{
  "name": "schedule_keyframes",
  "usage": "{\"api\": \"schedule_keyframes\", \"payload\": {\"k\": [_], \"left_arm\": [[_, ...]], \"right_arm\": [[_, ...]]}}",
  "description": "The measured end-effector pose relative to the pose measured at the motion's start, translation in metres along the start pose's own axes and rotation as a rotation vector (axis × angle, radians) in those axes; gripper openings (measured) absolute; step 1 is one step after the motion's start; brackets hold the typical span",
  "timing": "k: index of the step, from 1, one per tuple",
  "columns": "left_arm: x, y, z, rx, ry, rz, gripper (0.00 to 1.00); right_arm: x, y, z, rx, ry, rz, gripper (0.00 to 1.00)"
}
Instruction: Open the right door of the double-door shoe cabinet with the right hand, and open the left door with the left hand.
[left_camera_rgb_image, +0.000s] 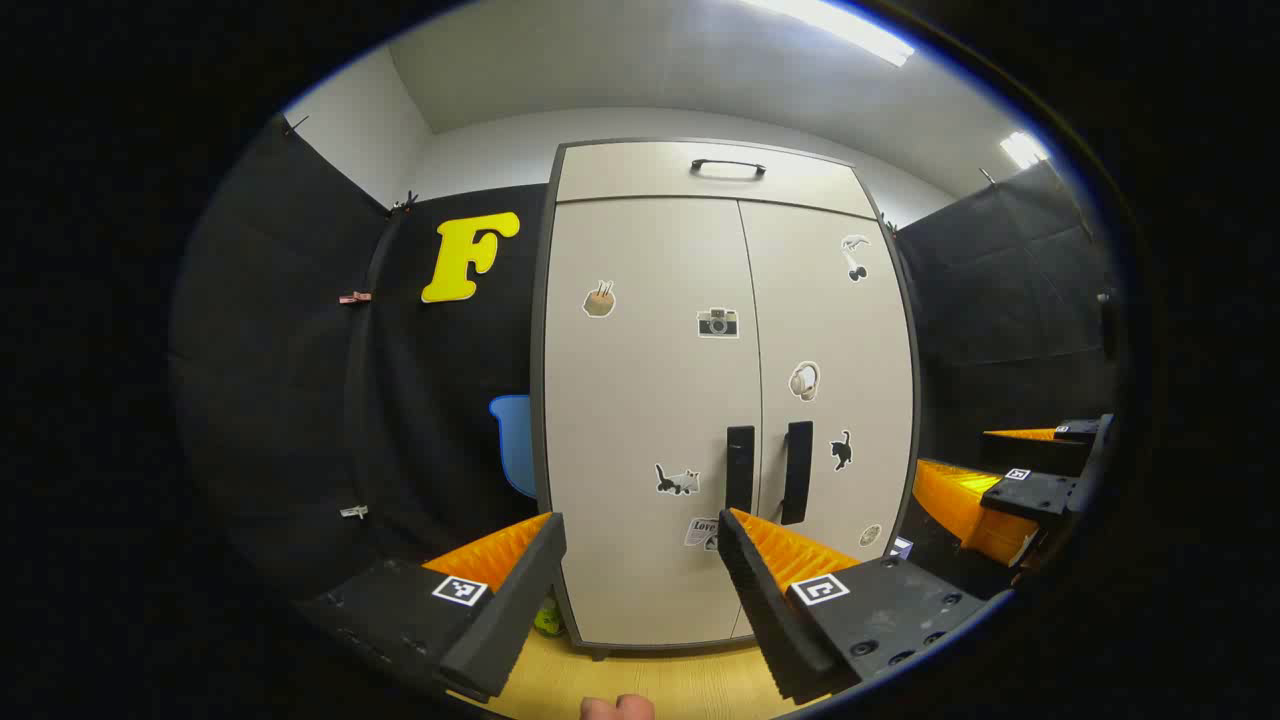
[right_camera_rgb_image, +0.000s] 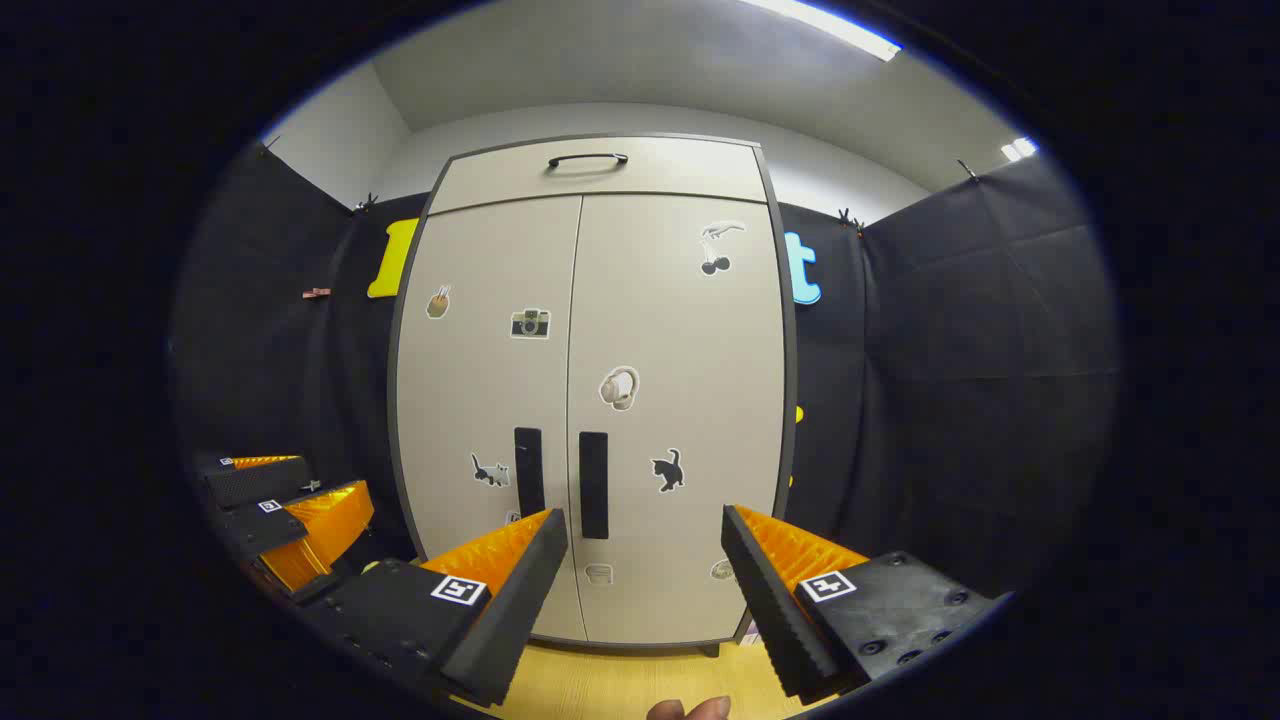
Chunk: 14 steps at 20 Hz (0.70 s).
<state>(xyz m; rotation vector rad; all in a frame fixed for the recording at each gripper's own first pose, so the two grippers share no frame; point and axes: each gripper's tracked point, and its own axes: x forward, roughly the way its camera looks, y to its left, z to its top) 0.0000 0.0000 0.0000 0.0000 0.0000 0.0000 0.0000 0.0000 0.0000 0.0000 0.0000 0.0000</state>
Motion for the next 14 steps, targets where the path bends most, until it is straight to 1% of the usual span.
{"api": "schedule_keyframes", "payload": {"k": [14], "left_arm": [[-0.0075,0.0017,-0.0010,-0.003,-0.003,0.002,0.94]], "right_arm": [[0.0011,0.0081,0.0012,0.000,0.000,0.014,0.98]]}}
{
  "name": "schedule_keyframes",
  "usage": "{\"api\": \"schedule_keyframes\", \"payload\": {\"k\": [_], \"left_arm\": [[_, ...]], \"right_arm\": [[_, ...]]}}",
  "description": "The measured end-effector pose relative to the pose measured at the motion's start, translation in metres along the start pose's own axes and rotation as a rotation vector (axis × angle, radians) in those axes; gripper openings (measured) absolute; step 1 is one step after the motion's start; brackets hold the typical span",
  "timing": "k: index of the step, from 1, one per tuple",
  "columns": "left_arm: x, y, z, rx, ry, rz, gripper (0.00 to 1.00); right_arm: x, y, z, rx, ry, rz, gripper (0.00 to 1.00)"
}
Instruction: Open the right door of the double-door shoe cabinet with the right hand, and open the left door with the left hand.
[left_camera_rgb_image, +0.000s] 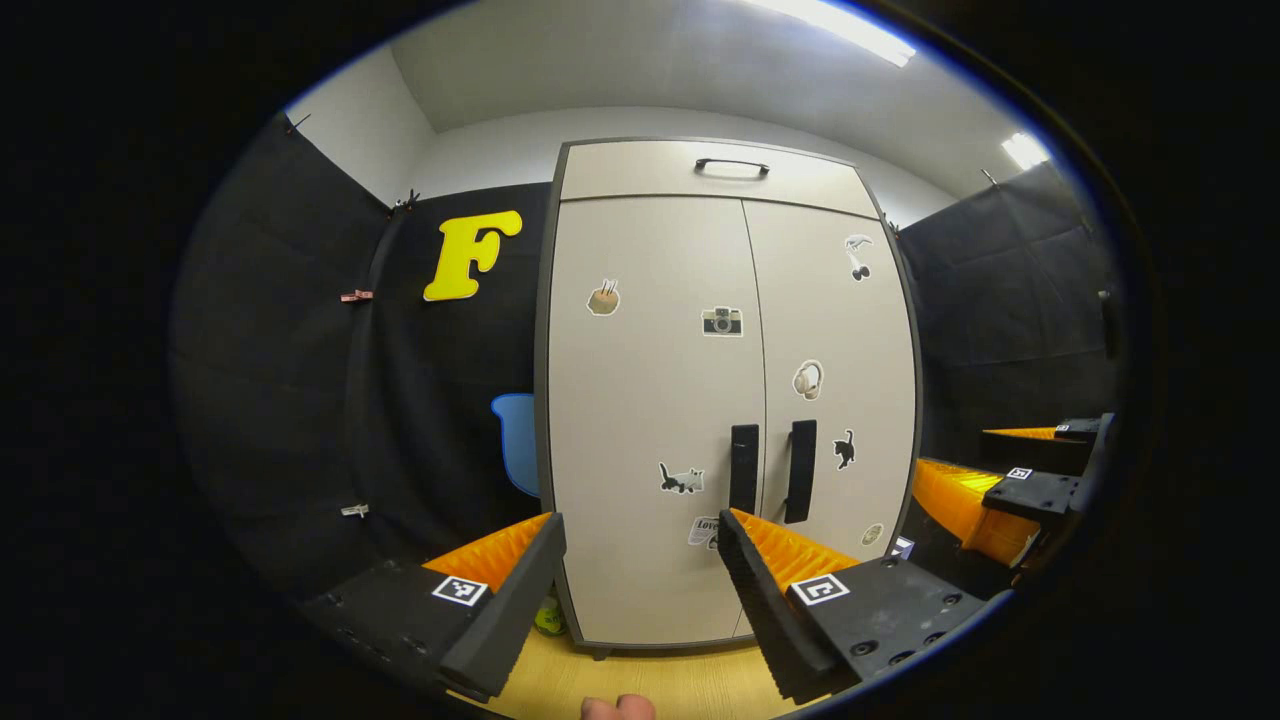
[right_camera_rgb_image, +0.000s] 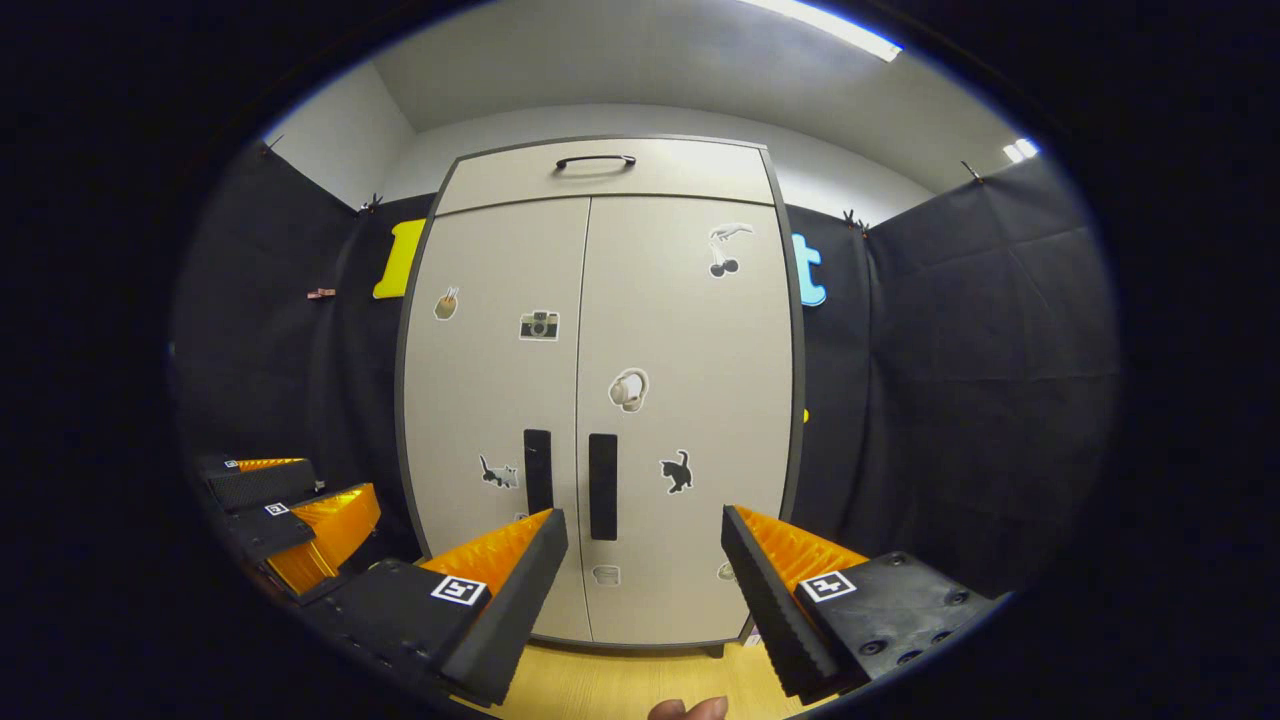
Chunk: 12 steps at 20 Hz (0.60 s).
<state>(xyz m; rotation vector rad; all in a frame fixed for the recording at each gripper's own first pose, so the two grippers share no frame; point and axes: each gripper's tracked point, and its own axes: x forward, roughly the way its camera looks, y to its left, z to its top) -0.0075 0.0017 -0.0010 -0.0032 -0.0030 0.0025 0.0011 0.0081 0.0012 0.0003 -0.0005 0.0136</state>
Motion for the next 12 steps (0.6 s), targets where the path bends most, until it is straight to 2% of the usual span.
{"api": "schedule_keyframes", "payload": {"k": [12], "left_arm": [[0.003,0.003,-0.002,0.003,0.004,0.001,0.95]], "right_arm": [[0.018,0.009,-0.007,0.002,0.018,0.012,0.97]]}}
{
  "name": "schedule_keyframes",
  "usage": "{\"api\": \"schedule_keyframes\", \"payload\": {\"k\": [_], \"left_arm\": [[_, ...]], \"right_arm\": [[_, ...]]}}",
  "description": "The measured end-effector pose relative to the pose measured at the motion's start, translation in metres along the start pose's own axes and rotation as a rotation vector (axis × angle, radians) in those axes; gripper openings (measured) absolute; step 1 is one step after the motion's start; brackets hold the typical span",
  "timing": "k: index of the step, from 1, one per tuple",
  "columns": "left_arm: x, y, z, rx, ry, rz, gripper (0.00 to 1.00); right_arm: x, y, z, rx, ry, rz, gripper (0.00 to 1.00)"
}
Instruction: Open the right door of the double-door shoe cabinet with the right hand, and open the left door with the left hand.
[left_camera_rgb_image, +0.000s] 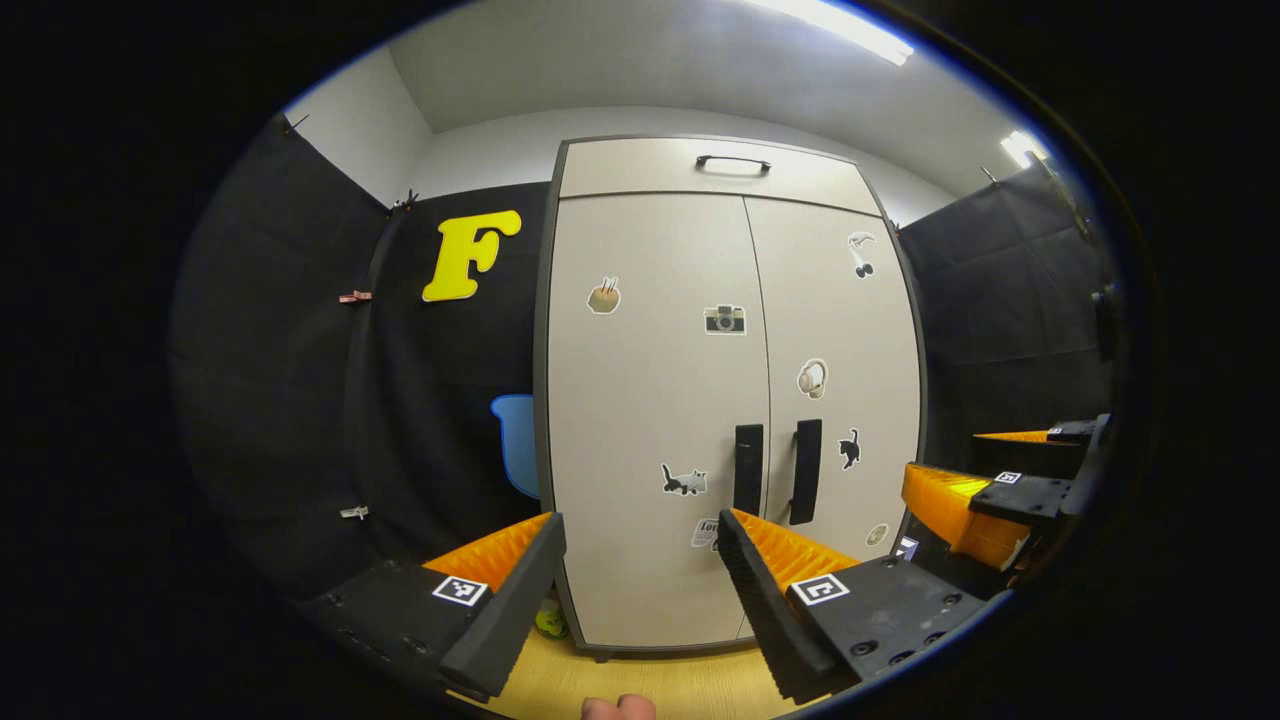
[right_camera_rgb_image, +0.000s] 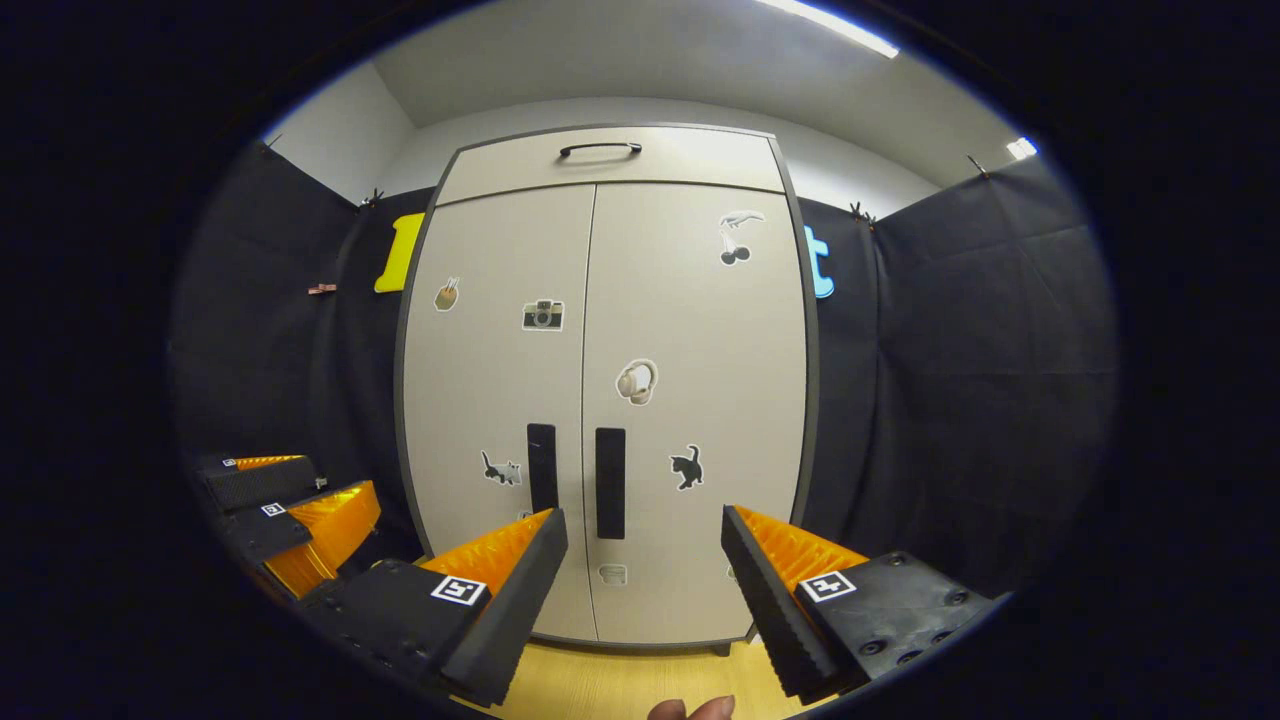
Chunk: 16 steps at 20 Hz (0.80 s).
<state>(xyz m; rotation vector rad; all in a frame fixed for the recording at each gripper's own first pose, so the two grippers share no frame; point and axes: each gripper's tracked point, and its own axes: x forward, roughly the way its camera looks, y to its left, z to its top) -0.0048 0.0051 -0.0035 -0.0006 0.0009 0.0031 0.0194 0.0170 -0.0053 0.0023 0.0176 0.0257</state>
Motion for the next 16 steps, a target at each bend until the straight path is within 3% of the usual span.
{"api": "schedule_keyframes", "payload": {"k": [10,16], "left_arm": [[0.008,0.008,-0.012,-0.006,0.029,0.030,0.94],[0.024,0.024,-0.023,-0.016,0.042,0.048,0.94]], "right_arm": [[0.087,0.016,-0.011,0.038,0.006,0.025,0.98],[0.142,0.024,-0.040,-0.021,0.042,0.013,0.98]]}}
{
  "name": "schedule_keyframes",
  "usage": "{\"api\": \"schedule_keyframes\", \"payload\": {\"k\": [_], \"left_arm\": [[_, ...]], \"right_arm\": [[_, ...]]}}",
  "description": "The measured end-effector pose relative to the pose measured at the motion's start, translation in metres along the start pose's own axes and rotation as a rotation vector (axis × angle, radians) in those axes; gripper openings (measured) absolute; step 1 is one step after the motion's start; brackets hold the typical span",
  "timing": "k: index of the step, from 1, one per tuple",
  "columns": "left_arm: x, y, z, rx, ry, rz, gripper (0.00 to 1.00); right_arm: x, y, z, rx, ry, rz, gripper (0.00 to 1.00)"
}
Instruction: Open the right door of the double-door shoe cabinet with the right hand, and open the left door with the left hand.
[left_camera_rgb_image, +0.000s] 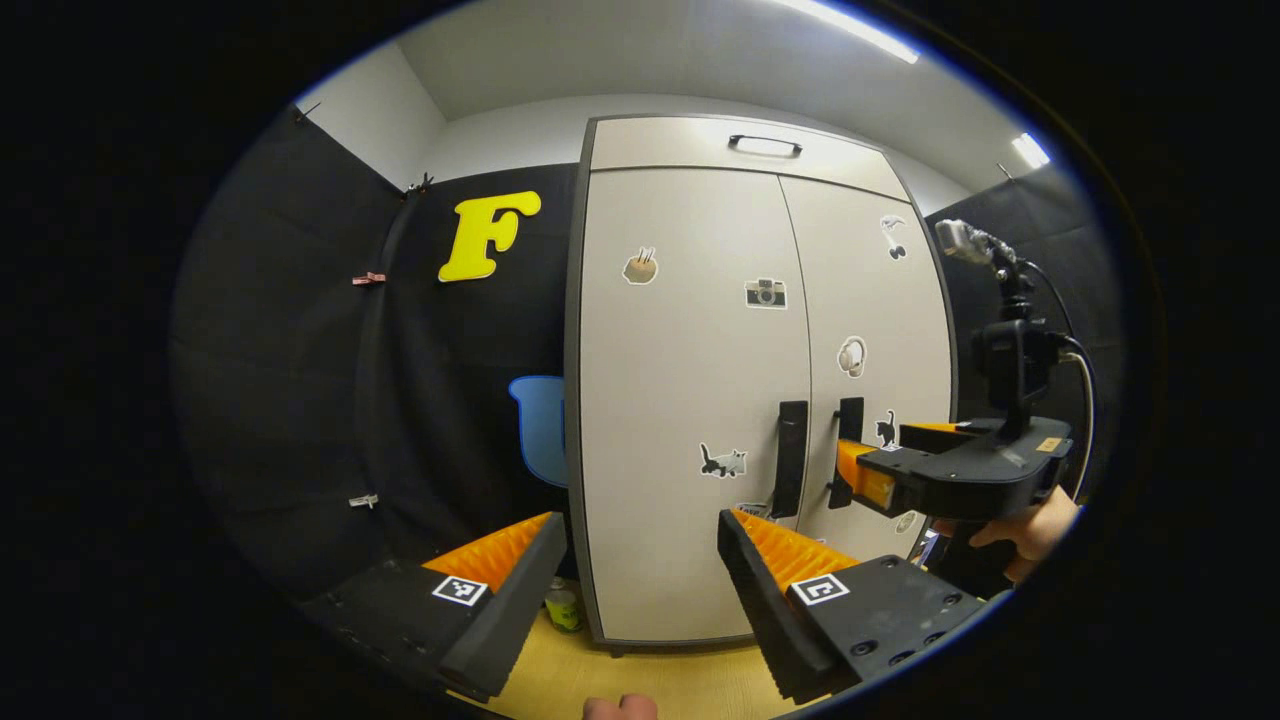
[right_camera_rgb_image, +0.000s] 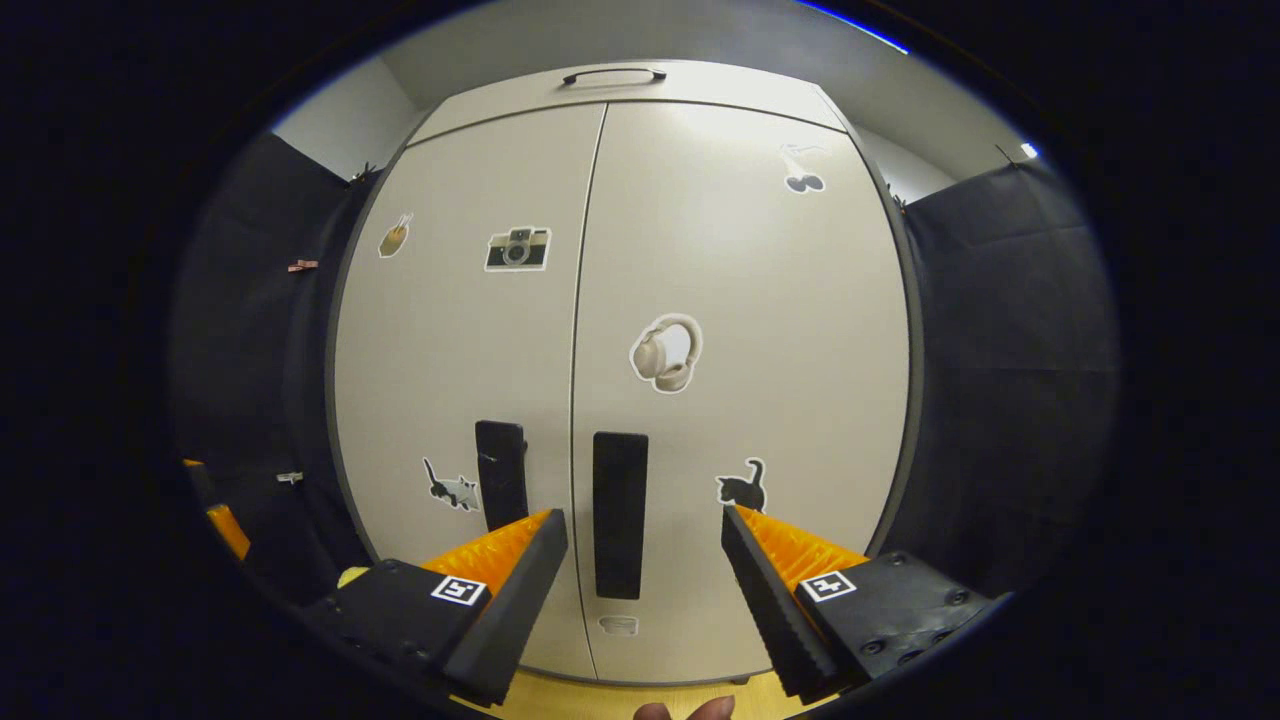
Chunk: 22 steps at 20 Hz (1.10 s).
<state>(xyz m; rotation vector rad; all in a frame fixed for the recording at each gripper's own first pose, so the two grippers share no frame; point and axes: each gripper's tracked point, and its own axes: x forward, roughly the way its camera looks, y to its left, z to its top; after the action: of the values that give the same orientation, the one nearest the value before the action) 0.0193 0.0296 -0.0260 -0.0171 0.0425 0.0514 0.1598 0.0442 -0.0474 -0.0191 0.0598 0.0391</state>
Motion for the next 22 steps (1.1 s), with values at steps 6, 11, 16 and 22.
{"api": "schedule_keyframes", "payload": {"k": [6,11,16,22], "left_arm": [[0.008,0.009,-0.008,-0.015,0.012,0.014,0.94],[0.009,0.013,-0.010,-0.019,0.020,0.026,0.94],[-0.001,0.015,-0.011,-0.025,0.021,0.037,0.94],[-0.021,0.018,-0.006,-0.025,0.013,0.056,0.94]], "right_arm": [[0.036,0.011,-0.012,0.032,0.011,-0.004,0.62],[0.041,0.011,-0.011,0.050,0.012,-0.018,0.35],[0.042,0.011,-0.012,0.056,0.019,-0.012,0.25],[0.032,0.009,-0.013,0.072,0.060,-0.009,0.19]]}}
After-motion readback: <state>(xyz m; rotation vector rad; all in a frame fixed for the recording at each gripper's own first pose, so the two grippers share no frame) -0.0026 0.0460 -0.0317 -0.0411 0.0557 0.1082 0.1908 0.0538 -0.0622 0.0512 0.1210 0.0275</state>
